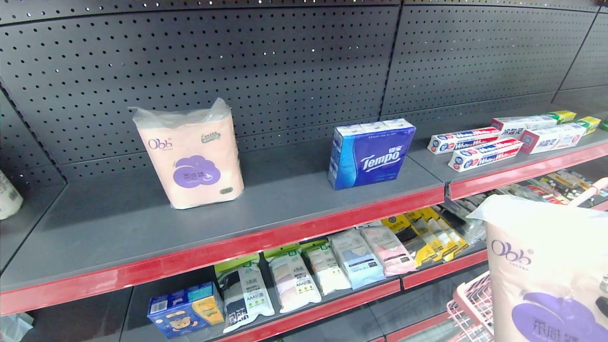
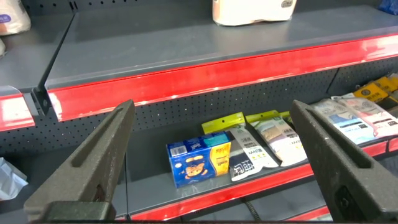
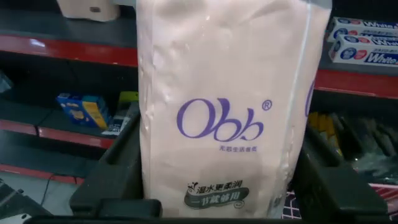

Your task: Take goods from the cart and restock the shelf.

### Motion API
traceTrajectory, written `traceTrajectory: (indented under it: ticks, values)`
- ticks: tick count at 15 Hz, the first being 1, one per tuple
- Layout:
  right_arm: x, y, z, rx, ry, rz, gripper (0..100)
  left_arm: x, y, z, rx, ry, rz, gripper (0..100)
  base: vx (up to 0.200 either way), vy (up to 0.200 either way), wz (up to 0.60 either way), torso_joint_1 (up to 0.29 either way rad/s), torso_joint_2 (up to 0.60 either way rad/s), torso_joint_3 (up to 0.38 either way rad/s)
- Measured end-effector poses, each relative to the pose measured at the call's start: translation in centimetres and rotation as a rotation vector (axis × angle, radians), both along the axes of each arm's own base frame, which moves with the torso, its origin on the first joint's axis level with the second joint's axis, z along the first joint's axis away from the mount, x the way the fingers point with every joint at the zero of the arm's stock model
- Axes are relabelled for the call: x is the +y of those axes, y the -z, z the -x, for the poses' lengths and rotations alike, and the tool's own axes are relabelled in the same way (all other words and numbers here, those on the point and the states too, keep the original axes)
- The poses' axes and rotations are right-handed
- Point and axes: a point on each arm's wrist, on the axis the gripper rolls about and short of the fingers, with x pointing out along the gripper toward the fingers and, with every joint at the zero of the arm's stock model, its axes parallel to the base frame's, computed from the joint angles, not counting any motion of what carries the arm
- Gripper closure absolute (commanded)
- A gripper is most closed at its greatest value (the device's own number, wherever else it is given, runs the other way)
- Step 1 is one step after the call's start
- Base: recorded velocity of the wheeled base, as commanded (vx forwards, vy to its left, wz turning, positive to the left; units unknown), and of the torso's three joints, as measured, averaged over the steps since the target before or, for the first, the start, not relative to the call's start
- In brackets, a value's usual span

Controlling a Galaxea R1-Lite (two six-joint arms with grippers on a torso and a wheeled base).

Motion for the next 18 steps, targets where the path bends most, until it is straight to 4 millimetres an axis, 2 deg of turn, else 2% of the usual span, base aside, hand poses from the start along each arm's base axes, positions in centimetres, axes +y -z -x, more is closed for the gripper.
traceTrajectory:
  ticks: [5,10,18]
  values:
    - [0.2,-0.3,-0.6,0.022,-0.075,-0.021,100,0.0,0.0,0.0,0.0,0.0,0.0,0,0.0,0.0,0.0,0.0,0.0,0.0]
    - [0.1,-1.9,-2.4,0.046,-0.037,-0.023,100,0.0,0.0,0.0,0.0,0.0,0.0,0,0.0,0.0,0.0,0.0,0.0,0.0]
    - [-0.1,-2.3,-3.3,0.076,0.038,-0.04,100,0.0,0.0,0.0,0.0,0.0,0.0,0,0.0,0.0,0.0,0.0,0.0,0.0]
